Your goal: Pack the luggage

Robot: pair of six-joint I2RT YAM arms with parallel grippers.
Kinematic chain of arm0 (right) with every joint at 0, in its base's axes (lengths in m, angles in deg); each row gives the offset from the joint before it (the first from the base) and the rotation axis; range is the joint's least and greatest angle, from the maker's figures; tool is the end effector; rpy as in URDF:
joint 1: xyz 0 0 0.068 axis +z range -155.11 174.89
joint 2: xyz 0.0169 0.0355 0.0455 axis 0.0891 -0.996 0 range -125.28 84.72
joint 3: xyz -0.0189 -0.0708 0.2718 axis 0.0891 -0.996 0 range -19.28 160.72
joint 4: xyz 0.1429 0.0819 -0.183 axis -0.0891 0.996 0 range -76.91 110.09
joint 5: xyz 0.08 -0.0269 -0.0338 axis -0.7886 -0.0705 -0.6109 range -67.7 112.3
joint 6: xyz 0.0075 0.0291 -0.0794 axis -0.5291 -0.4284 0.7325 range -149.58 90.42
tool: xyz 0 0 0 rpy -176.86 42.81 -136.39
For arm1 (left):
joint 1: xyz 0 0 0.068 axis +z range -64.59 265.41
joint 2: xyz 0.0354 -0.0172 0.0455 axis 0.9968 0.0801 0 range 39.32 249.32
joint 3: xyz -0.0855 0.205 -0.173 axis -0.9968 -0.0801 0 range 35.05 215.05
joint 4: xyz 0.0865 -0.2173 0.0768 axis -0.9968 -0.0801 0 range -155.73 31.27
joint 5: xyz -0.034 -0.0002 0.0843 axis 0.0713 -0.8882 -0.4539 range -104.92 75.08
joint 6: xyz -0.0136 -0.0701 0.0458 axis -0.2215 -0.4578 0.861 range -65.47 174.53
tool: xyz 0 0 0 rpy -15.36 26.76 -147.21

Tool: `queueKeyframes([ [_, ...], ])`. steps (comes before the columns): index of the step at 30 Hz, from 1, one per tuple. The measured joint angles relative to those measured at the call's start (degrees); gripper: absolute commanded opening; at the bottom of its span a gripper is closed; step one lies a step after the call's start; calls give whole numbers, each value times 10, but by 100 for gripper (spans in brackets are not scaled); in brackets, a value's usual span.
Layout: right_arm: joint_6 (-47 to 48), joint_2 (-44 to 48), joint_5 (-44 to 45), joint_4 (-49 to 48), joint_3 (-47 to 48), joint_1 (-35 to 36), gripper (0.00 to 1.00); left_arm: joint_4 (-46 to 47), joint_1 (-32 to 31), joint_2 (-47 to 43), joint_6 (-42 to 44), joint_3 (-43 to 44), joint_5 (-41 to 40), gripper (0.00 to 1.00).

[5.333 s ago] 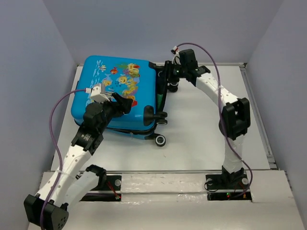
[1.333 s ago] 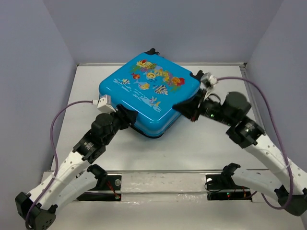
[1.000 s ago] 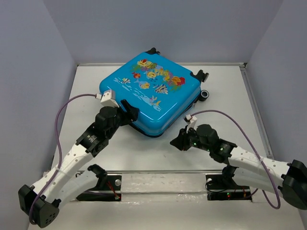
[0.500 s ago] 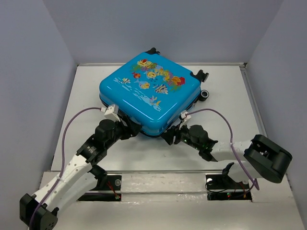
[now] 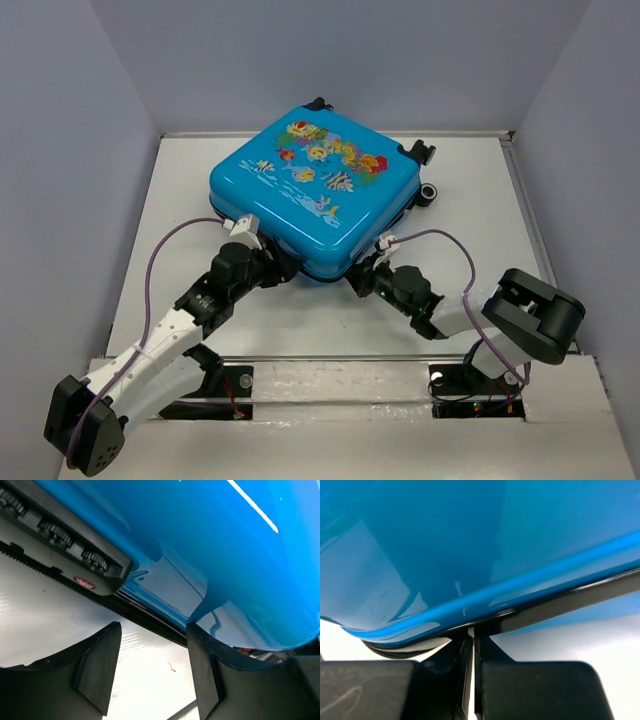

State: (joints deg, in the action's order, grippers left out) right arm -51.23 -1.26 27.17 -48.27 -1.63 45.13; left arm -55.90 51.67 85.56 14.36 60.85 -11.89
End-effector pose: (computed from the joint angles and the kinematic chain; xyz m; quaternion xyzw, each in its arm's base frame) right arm 0.1893 0.2175 0.1775 -0.1574 0.7319 0.3630 0.5547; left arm 0.1706 -0.1186 0.2421 -0.0297 0.8063 -0.3720 0.4589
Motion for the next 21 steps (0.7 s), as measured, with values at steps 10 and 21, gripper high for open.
queueKeyframes([
  [10, -3, 49, 279, 174, 40, 191, 7, -2, -8, 104, 10, 62, 30, 64],
  [21, 10, -37, 427, 498, 272, 243, 7, -50, -3, 162, 39, 135, -46, 63],
])
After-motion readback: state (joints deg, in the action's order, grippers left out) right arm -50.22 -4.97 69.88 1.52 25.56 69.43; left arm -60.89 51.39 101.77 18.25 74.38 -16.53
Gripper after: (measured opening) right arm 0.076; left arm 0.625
